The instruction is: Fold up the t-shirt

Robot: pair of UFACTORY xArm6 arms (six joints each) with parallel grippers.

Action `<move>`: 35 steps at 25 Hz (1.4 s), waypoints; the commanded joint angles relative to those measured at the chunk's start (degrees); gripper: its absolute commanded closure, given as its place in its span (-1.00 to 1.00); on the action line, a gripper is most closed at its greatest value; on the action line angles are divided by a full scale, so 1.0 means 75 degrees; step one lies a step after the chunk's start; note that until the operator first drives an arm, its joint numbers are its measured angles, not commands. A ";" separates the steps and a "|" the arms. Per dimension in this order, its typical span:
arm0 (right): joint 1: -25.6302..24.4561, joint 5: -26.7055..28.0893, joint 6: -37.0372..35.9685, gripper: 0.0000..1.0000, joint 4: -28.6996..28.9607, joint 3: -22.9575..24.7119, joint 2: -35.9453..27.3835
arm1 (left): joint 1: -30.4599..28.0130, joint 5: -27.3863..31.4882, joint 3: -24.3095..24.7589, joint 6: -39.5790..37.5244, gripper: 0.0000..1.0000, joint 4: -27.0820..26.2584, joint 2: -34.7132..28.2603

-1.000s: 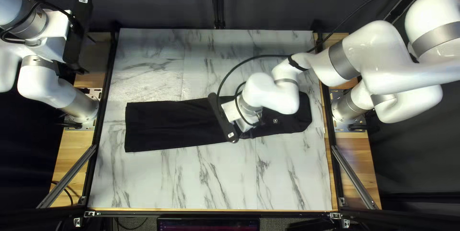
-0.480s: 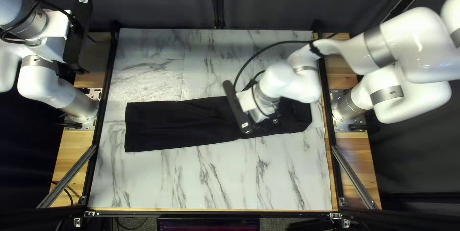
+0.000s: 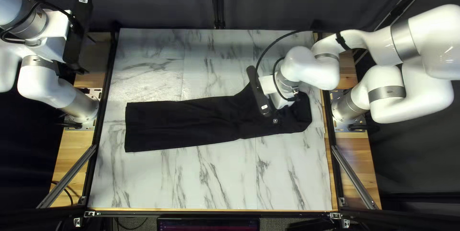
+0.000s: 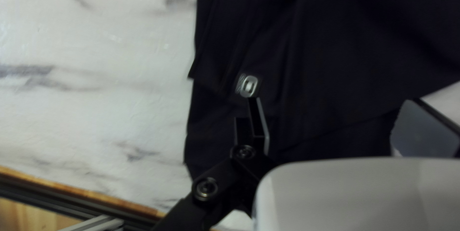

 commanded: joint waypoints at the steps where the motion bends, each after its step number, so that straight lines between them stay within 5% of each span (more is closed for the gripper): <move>1: -0.0378 0.0250 -0.0445 -1.00 0.0450 -0.0046 0.0364 | 0.0000 0.0000 0.0000 0.0000 -1.00 0.0000 0.0000; 14: -0.1348 0.0923 -0.1143 -1.00 0.1022 -0.1196 0.2250 | 0.0000 0.0000 0.0000 0.0000 -1.00 0.0000 0.0000; 35: -0.0580 0.0722 -0.0564 -1.00 0.1253 -0.1217 0.2053 | 0.0000 0.0000 0.0000 0.0000 -1.00 0.0000 0.0000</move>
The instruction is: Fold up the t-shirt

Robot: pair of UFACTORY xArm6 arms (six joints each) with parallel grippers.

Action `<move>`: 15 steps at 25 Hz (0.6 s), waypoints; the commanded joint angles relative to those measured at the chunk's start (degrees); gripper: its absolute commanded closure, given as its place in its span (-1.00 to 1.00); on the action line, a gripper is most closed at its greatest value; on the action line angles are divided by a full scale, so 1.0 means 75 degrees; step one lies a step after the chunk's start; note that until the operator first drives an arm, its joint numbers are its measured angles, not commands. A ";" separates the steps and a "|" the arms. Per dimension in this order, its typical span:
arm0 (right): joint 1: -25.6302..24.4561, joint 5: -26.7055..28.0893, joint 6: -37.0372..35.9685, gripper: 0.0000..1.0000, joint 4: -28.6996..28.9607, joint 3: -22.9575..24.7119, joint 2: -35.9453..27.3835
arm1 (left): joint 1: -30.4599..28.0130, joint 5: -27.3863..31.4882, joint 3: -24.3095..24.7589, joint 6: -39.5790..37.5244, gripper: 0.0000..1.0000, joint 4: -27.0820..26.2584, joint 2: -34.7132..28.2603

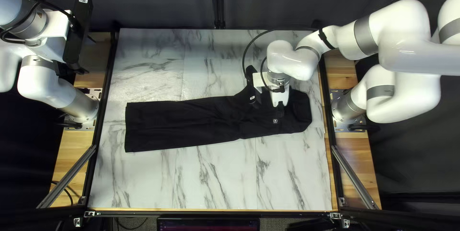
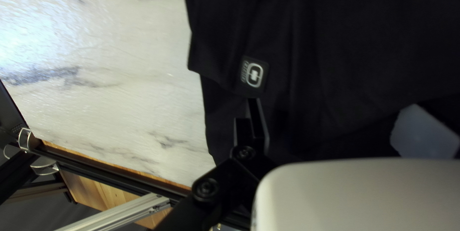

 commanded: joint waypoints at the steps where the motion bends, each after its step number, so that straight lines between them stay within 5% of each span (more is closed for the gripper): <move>1: 0.0170 -0.0220 -0.0107 -1.00 0.0151 0.0090 -0.0053 | 0.0000 0.0000 0.0000 0.0000 -1.00 0.0000 0.0000; 11: 0.0155 -0.0428 -0.0271 -1.00 0.0260 0.0206 -0.0056 | 0.0000 0.0000 0.0000 0.0000 -1.00 0.0000 0.0000; 14: 0.0114 -0.0471 -0.0299 -0.32 0.0247 0.0234 -0.0049 | 0.0000 0.0000 0.0000 0.0000 -1.00 0.0000 0.0000; 15: 0.0105 -0.0481 -0.0289 0.79 0.0234 0.0248 -0.0059 | 0.0000 0.0000 0.0000 0.0000 -1.00 0.0000 0.0000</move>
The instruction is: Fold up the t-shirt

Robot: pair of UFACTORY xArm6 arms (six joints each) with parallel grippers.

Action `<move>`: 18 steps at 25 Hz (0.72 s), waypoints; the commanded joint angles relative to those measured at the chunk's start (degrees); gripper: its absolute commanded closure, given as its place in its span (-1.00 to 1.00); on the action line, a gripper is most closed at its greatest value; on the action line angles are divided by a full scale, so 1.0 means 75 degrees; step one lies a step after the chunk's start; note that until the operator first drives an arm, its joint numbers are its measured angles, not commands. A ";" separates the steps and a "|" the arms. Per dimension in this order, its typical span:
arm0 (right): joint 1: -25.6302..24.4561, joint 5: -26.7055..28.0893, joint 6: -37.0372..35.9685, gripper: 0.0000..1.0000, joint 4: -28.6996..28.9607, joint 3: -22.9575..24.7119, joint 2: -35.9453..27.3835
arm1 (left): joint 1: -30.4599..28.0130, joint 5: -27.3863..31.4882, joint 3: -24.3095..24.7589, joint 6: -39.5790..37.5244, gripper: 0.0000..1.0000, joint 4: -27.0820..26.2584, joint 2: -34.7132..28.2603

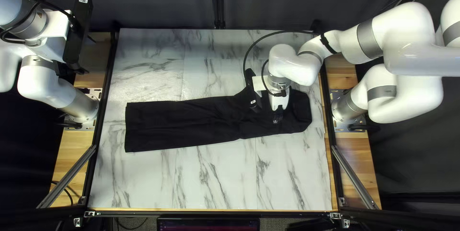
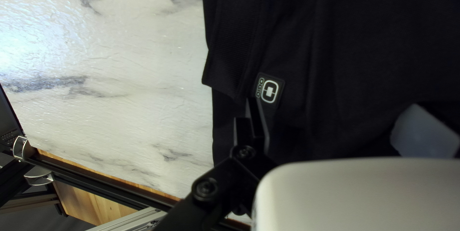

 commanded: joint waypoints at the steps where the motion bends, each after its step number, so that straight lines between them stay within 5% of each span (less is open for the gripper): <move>1: -0.0044 -0.0063 0.0022 0.95 -0.0050 0.0066 -0.0030 | 0.0000 0.0000 0.0000 0.0000 -1.00 0.0000 0.0000; 18: 0.0972 -0.0426 0.2011 1.00 -0.0823 0.0839 -0.1361 | 0.0000 0.0000 0.0000 0.0000 -1.00 0.0000 0.0000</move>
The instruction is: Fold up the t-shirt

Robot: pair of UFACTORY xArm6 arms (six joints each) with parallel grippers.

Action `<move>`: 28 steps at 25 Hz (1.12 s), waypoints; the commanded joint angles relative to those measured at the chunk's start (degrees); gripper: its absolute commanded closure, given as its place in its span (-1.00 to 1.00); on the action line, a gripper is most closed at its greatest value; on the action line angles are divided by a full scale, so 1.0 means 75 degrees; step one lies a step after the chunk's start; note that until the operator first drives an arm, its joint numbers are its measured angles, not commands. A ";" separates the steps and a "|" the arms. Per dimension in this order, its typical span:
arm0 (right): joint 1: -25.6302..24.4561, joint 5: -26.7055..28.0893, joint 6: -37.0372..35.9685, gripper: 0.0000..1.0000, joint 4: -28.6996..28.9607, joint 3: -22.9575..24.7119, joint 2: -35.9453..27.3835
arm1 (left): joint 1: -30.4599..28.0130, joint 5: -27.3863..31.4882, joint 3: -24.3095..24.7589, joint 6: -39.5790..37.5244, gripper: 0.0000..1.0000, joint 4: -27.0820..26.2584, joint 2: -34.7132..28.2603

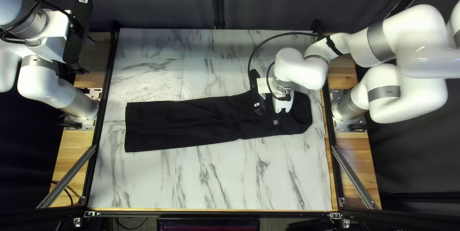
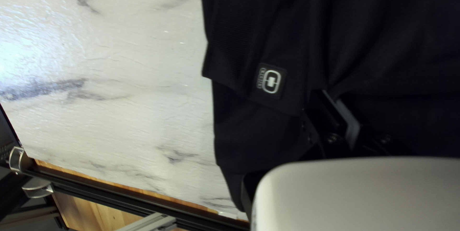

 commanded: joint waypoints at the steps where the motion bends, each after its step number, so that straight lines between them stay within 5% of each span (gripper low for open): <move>1: 0.0233 -0.0128 0.0447 0.67 -0.0270 0.0154 -0.0310 | 0.0000 0.0000 0.0000 0.0000 -1.00 0.0000 0.0000; 2: 0.0245 -0.0153 0.0449 -0.15 -0.0275 0.0174 -0.0325 | 0.0000 0.0000 0.0000 0.0000 -1.00 0.0000 0.0000; 3: 0.0259 -0.0199 0.0422 -0.71 -0.0262 0.0213 -0.0340 | 0.0000 0.0000 0.0000 0.0000 -1.00 0.0000 0.0000; 4: 0.0260 -0.0215 0.0400 -1.00 -0.0250 0.0227 -0.0343 | 0.0000 0.0000 0.0000 0.0000 -1.00 0.0000 0.0000; 22: -0.0339 -0.0389 -0.0831 -1.00 0.0326 0.0116 0.0130 | 0.0000 0.0000 0.0000 0.0000 -1.00 0.0000 0.0000; 23: -0.0365 -0.0374 -0.0863 -0.95 0.0343 0.0096 0.0149 | 0.0000 0.0000 0.0000 0.0000 -1.00 0.0000 0.0000; 25: -0.0382 -0.0331 -0.0826 -0.12 0.0321 0.0082 0.0135 | 0.0000 0.0000 0.0000 0.0000 -1.00 0.0000 0.0000; 26: -0.0383 -0.0309 -0.0787 0.96 0.0306 0.0079 0.0122 | 0.0000 0.0000 0.0000 0.0000 -1.00 0.0000 0.0000; 28: -0.0376 -0.0285 -0.0714 1.00 0.0279 0.0085 0.0087 | 0.0000 0.0000 0.0000 0.0000 -1.00 0.0000 0.0000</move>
